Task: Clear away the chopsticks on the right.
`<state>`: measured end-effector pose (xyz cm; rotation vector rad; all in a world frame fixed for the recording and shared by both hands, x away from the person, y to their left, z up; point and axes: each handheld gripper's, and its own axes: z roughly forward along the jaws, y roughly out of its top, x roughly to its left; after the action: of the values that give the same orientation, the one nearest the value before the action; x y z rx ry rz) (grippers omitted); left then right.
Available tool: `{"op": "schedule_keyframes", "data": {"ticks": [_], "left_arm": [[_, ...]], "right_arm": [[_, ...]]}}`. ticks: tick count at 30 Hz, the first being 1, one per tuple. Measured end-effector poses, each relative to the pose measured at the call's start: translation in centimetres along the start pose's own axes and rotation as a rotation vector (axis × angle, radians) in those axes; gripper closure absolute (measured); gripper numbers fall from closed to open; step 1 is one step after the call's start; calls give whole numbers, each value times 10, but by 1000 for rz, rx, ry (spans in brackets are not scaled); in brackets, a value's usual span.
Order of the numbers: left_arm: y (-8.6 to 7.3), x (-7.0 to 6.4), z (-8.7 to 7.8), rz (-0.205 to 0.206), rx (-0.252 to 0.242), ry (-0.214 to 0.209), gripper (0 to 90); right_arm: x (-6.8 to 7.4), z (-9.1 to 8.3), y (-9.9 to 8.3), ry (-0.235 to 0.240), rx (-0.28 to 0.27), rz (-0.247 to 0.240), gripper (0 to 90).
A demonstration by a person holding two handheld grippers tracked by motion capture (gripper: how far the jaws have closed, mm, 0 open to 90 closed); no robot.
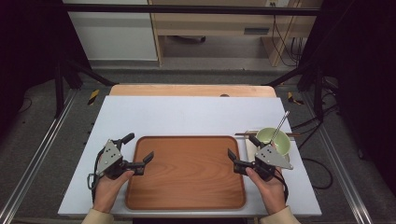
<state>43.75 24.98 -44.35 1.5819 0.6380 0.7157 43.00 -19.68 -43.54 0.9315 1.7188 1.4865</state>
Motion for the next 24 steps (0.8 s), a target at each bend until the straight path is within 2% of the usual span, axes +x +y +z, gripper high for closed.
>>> {"op": "schedule_keyframes", "data": {"ticks": [3, 4, 6, 7, 8, 13, 14, 15, 16, 17, 18, 19, 20, 24], "left_arm": [[-3, 2, -6, -13, -3, 16, 36], [-6, 4, -10, -31, -10, 38, 35], [-8, 3, -14, -16, -9, 67, 46], [-8, 3, -14, -16, -9, 67, 47], [-10, 2, -16, 12, 8, 82, 47], [-15, 1, -14, -8, 16, 90, 42], [-15, 1, -14, -3, 18, 91, 41], [-15, 1, -15, -3, 19, 94, 40], [-15, 1, -15, -3, 19, 94, 40], [-15, 1, -15, -10, 16, 96, 40], [-17, 2, -15, -4, 24, 102, 40], [-18, 4, -15, 2, 31, 106, 40], [-18, 5, -15, -11, 25, 110, 40], [-20, 10, -18, -18, 27, 141, 41]], "right_arm": [[-2, 0, -1, -1, 9, 5, 120], [-3, 0, -1, -6, 18, 15, 133], [-4, -1, -2, -5, 34, 18, 143], [-4, -1, -2, -5, 46, 15, 149], [-5, -1, -3, -11, 64, 9, 152], [-6, 0, -4, -29, 109, 12, 151], [-5, -2, -3, -51, 140, -1, 149], [-6, -4, -2, -69, 162, 11, 140], [-6, -4, -2, -69, 162, 11, 140], [-8, -7, 1, -92, 194, 24, 142], [-12, -15, 10, -134, 203, 59, 180], [-15, -20, 17, -147, 194, 67, 194], [-18, -26, 23, -153, 202, 67, 195], [-36, -52, 48, -202, 222, -8, 252]]}}
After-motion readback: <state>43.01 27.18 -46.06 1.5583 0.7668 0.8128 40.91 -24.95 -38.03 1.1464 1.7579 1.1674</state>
